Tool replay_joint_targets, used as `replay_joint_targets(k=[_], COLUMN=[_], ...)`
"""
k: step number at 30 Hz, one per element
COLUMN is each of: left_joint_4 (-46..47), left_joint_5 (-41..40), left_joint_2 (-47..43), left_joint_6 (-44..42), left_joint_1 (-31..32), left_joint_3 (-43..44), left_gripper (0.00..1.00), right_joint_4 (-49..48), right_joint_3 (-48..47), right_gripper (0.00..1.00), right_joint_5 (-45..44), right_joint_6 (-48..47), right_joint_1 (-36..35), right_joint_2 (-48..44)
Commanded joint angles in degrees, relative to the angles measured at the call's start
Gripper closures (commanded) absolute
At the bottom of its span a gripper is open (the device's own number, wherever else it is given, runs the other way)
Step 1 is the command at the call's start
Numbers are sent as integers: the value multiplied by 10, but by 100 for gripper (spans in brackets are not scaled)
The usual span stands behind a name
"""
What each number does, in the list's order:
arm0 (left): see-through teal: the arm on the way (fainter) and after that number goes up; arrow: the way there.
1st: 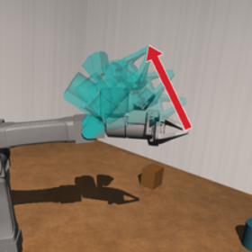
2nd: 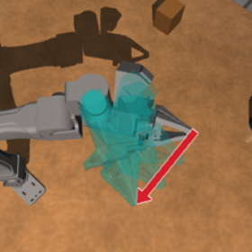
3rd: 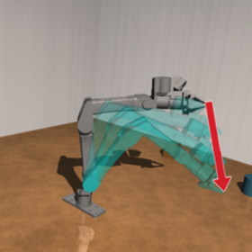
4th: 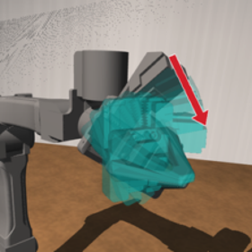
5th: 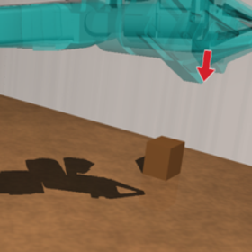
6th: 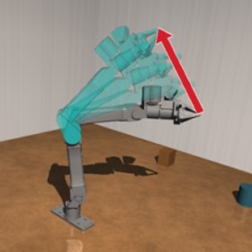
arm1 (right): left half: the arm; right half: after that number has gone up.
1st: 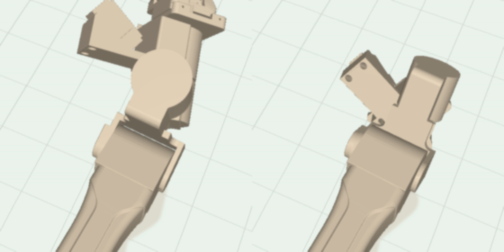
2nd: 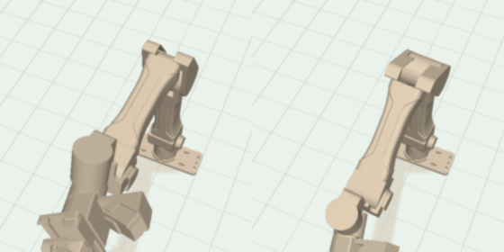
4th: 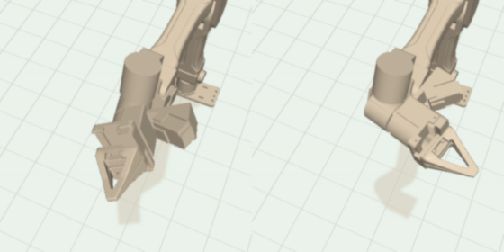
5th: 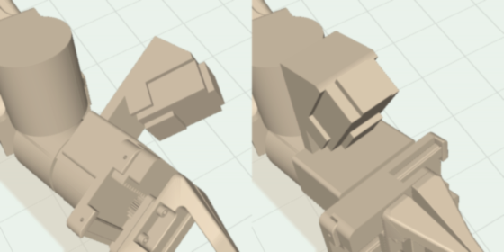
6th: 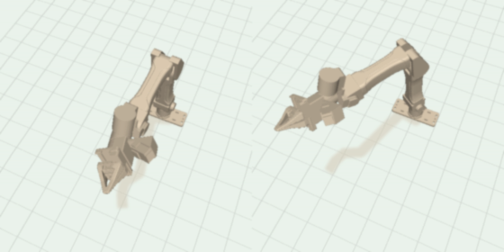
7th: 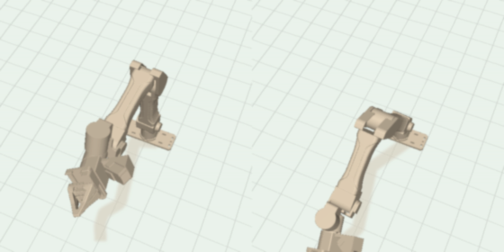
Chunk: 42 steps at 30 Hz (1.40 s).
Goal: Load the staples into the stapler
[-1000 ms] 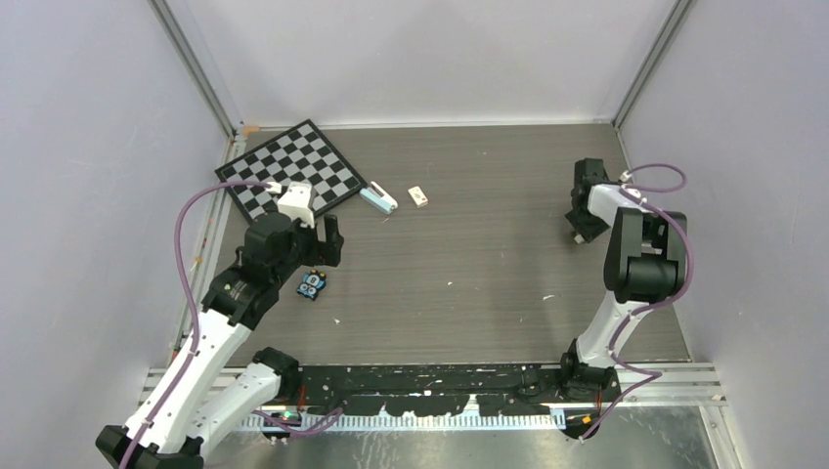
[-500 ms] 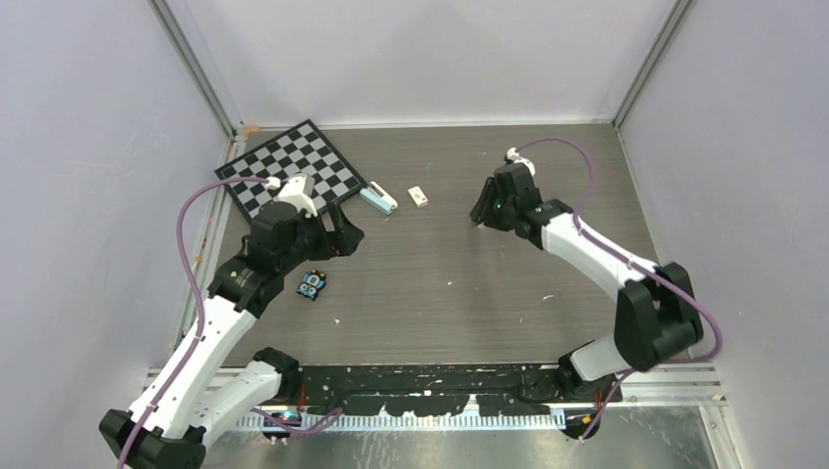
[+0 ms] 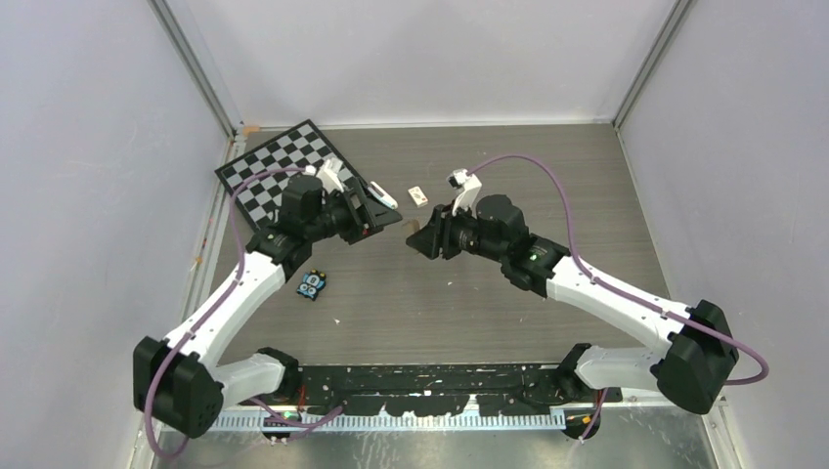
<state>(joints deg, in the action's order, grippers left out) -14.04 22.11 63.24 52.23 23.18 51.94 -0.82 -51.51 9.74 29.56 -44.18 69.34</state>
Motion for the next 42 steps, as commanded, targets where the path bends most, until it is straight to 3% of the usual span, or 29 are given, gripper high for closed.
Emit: replay_joint_targets(k=[1, 7, 14, 22, 32, 34, 37, 40, 42], left_joint_4=[108, 124, 105, 61, 83, 93, 103, 122, 123], left_joint_5=[93, 134, 109, 92, 79, 81, 85, 87, 88], left_joint_2=[33, 64, 37, 37, 74, 76, 74, 67, 60], left_joint_6=[53, 67, 50, 35, 54, 60, 62, 48, 21], left_joint_1=[-2, 2, 2, 8, 37, 39, 39, 38, 36], left_joint_3=[19, 12, 1, -1, 4, 5, 4, -3, -1], left_gripper=[31, 30, 24, 36, 38, 46, 69, 92, 100], right_joint_4=[-60, -55, -46, -53, -68, -78, -79, -63, -21], right_joint_3=[-9, -19, -27, -32, -31, -24, -20, -21, -32], right_gripper=[57, 57, 57, 57, 56, 54, 51, 38, 27], right_joint_5=[-14, -46, -58, -82, -71, -73, -76, -48, -14], right_joint_6=[-25, -33, -35, -33, -38, -38, -37, -38, -54], right_joint_1=[-28, -46, -47, -49, -49, -49, -49, -48, -40], right_joint_2=[-5, 11, 34, 36, 37, 34, 32, 29, 24])
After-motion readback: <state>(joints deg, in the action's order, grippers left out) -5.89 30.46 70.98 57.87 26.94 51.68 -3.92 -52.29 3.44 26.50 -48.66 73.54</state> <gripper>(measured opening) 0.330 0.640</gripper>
